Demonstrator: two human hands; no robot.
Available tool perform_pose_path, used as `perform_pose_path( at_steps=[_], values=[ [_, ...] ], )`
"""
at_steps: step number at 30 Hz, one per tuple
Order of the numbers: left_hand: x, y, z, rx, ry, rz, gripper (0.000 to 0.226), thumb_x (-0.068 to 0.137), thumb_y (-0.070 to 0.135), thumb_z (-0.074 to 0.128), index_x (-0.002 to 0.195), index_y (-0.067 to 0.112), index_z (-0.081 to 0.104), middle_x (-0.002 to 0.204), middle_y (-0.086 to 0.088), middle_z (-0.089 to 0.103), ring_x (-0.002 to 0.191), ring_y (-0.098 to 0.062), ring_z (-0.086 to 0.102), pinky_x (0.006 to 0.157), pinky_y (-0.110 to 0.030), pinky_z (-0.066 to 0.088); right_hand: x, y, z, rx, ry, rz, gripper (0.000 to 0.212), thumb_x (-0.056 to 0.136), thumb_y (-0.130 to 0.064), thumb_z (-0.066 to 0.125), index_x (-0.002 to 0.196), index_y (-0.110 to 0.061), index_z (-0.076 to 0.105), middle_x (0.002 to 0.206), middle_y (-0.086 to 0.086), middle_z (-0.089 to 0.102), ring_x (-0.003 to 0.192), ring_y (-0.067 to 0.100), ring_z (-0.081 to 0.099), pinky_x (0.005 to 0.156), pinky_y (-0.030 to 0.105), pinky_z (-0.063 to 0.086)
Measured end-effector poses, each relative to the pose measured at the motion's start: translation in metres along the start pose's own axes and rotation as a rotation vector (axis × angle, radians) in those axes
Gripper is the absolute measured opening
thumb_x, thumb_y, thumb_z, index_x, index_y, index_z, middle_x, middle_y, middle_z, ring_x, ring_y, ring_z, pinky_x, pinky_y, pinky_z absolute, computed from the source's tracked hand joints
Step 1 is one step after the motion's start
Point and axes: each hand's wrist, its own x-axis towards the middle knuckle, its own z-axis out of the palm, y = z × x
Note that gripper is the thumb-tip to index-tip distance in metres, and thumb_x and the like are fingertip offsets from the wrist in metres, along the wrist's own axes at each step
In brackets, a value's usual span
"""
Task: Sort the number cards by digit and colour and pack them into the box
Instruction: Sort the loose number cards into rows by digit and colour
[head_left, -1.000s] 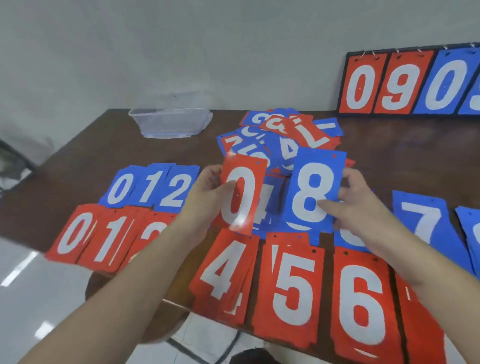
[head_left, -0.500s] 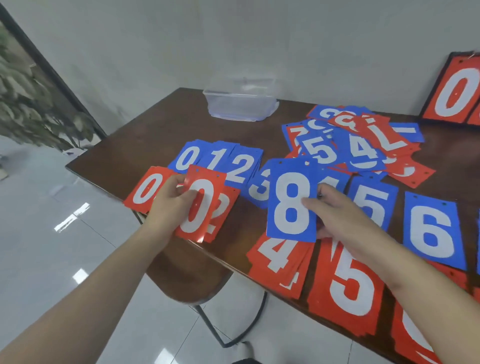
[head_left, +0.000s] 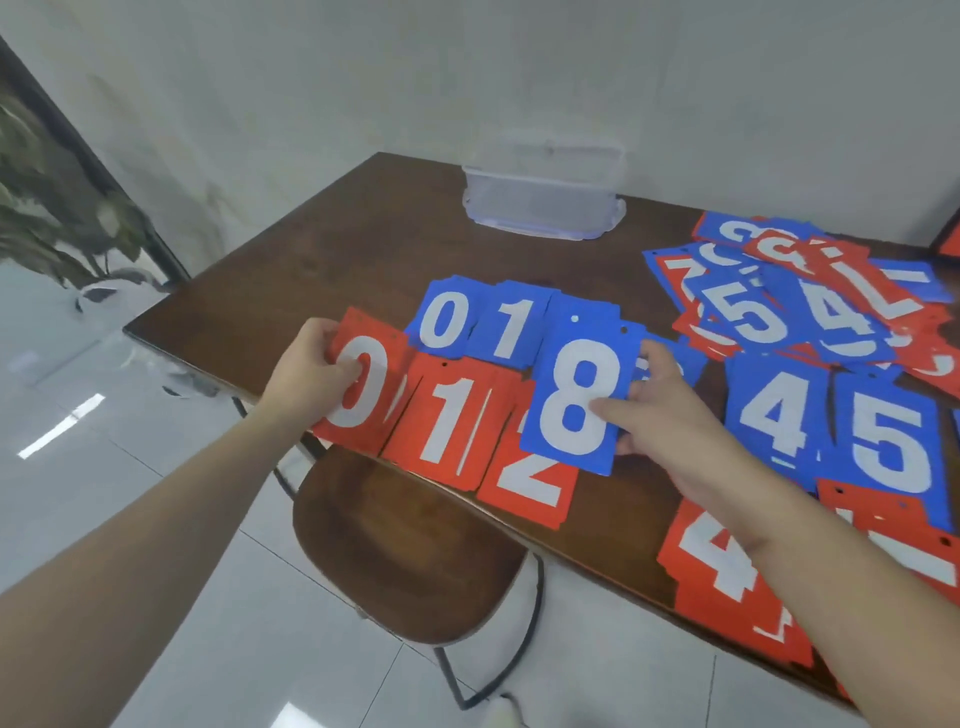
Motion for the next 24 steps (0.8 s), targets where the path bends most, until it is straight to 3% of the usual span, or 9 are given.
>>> perform_pose_path(
  at_steps=[4, 7, 10, 12, 15, 21, 24],
  values=[
    [0.018, -0.016, 0.001, 0.132, -0.089, 0.048, 0.048, 0.091, 0.032, 0.066, 0.134, 0.026, 0.043, 0.112, 0.006, 0.059, 0.101, -0.025, 0.061, 0.083, -0.041, 0.055, 0.006, -0.003, 0.009, -0.068, 0.081, 0.023, 0.064, 0.092, -0.012, 0.073, 0.139, -0.033, 0.036, 0.121, -0.003, 0.070, 0.102, 0.020, 0.072, 0.081, 0.050, 0.062],
    [0.025, -0.020, 0.005, 0.344, -0.030, 0.134, 0.060, 0.088, 0.034, 0.072, 0.140, 0.031, 0.043, 0.135, -0.002, 0.055, 0.121, -0.032, 0.051, 0.097, -0.049, 0.049, 0.006, -0.004, 0.008, -0.056, 0.150, 0.028, 0.070, 0.091, -0.008, 0.072, 0.142, -0.034, 0.031, 0.122, -0.002, 0.068, 0.104, 0.022, 0.071, 0.083, 0.051, 0.061],
    [0.027, -0.008, 0.008, 0.440, 0.030, 0.245, 0.059, 0.086, 0.035, 0.074, 0.139, 0.034, 0.047, 0.148, -0.004, 0.040, 0.135, -0.034, 0.036, 0.108, -0.051, 0.037, 0.003, -0.005, 0.000, -0.049, 0.196, 0.014, 0.066, 0.091, -0.006, 0.072, 0.135, -0.036, 0.032, 0.119, -0.004, 0.068, 0.101, 0.019, 0.070, 0.072, 0.041, 0.062],
    [0.025, 0.008, 0.013, 0.412, 0.006, 0.326, 0.051, 0.087, 0.034, 0.073, 0.134, 0.034, 0.053, 0.148, -0.002, 0.040, 0.135, -0.032, 0.033, 0.108, -0.051, 0.033, -0.001, -0.005, -0.010, -0.068, 0.226, 0.015, 0.064, 0.092, -0.007, 0.071, 0.136, -0.033, 0.033, 0.116, -0.006, 0.068, 0.098, 0.018, 0.071, 0.068, 0.039, 0.063],
    [0.014, 0.036, 0.034, 0.309, -0.051, 0.451, 0.040, 0.087, 0.027, 0.072, 0.125, 0.029, 0.061, 0.139, 0.000, 0.045, 0.127, -0.031, 0.038, 0.103, -0.045, 0.032, -0.010, 0.000, -0.033, -0.037, 0.273, 0.019, 0.051, 0.095, -0.007, 0.067, 0.133, -0.029, 0.041, 0.116, -0.005, 0.071, 0.098, 0.021, 0.073, 0.078, 0.046, 0.062],
    [-0.016, 0.101, 0.103, 0.182, -0.227, 0.702, 0.031, 0.082, 0.035, 0.064, 0.112, 0.026, 0.069, 0.124, -0.001, 0.056, 0.120, -0.031, 0.050, 0.101, -0.034, 0.030, -0.044, 0.015, -0.103, -0.046, 0.442, 0.059, 0.023, 0.100, -0.023, 0.058, 0.121, -0.032, 0.052, 0.105, -0.009, 0.073, 0.088, 0.015, 0.073, 0.057, 0.025, 0.054],
    [-0.037, 0.142, 0.138, 0.162, -0.322, 0.794, 0.033, 0.081, 0.045, 0.057, 0.108, 0.030, 0.068, 0.121, 0.002, 0.056, 0.116, -0.027, 0.052, 0.101, -0.036, 0.034, -0.063, 0.027, -0.146, -0.048, 0.529, 0.091, 0.019, 0.101, -0.022, 0.055, 0.117, -0.033, 0.057, 0.110, -0.008, 0.072, 0.094, 0.019, 0.073, 0.074, 0.036, 0.059]
  ],
)
